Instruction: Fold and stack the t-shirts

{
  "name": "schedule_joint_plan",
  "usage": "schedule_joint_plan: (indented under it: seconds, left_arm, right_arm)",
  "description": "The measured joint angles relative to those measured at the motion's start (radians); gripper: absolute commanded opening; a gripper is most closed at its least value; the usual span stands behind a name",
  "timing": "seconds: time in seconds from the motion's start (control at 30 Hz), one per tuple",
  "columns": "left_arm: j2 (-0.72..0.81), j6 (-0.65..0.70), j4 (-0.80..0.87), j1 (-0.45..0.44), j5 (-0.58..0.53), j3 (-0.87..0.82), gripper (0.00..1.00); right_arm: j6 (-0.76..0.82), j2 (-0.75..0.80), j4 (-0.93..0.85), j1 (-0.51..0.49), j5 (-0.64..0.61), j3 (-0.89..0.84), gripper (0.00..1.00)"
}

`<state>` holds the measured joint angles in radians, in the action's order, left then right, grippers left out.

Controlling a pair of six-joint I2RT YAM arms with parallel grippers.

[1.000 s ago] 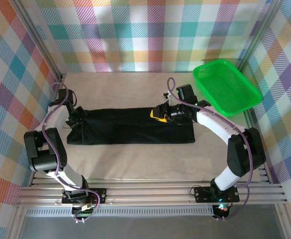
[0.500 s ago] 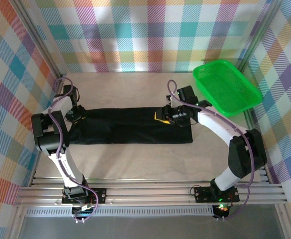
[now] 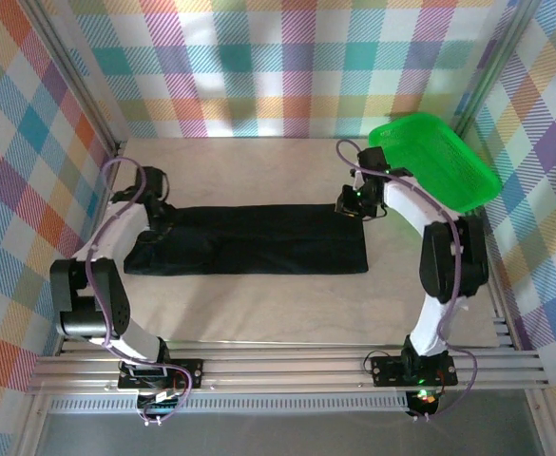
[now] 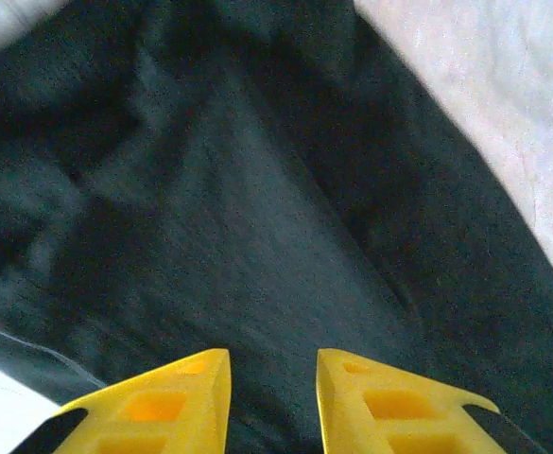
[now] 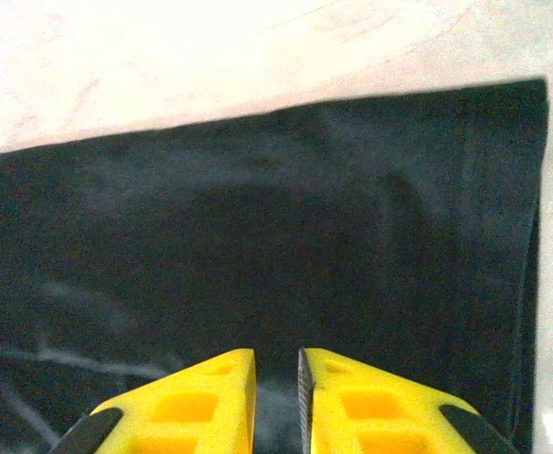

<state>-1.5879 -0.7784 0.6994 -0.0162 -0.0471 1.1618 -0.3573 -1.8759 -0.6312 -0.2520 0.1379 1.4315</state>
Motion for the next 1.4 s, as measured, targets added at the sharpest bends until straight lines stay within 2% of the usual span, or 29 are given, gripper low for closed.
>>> schedule_joint_plan:
  seconds: [0.17, 0.37, 0.57, 0.77, 0.9, 1.07, 1.23, 1.33, 1.4]
  left_arm:
    - [-0.155, -0.144, 0.000, -0.034, 0.016, 0.014, 0.26]
    - [-0.370, -0.196, 0.061, -0.033, 0.001, 0.187, 0.26]
    - [-0.563, -0.154, 0.142, -0.071, -0.071, 0.483, 0.27]
    - [-0.786, -0.075, 0.199, -0.176, -0.092, 0.855, 0.28]
    - [-0.938, -0.021, 0.179, -0.274, -0.039, 1.110, 0.28]
    - [-1.047, -0.007, 0.037, -0.375, 0.076, 1.256, 0.31]
    - [-1.165, -0.042, -0.118, -0.411, 0.183, 1.403, 0.34]
    - [-1.273, -0.079, -0.184, -0.409, 0.227, 1.558, 0.37]
    - [-1.311, -0.111, -0.239, -0.401, 0.252, 1.602, 0.40]
  right_arm:
    - [0.039, -0.154, -0.035, 0.006, -0.051, 0.103, 0.18]
    - [0.040, -0.216, -0.084, 0.000, -0.093, 0.093, 0.20]
    - [-0.042, -0.100, -0.078, -0.059, -0.119, -0.082, 0.23]
    - [-0.226, 0.120, -0.132, -0.191, -0.131, -0.371, 0.27]
    - [-0.356, 0.235, -0.172, -0.296, -0.103, -0.506, 0.28]
    - [-0.504, 0.273, -0.151, -0.404, -0.028, -0.569, 0.29]
    - [-0.639, 0.241, -0.056, -0.456, 0.074, -0.561, 0.29]
    - [-0.711, 0.195, -0.007, -0.466, 0.141, -0.527, 0.30]
    - [-0.751, 0.171, 0.034, -0.477, 0.167, -0.504, 0.32]
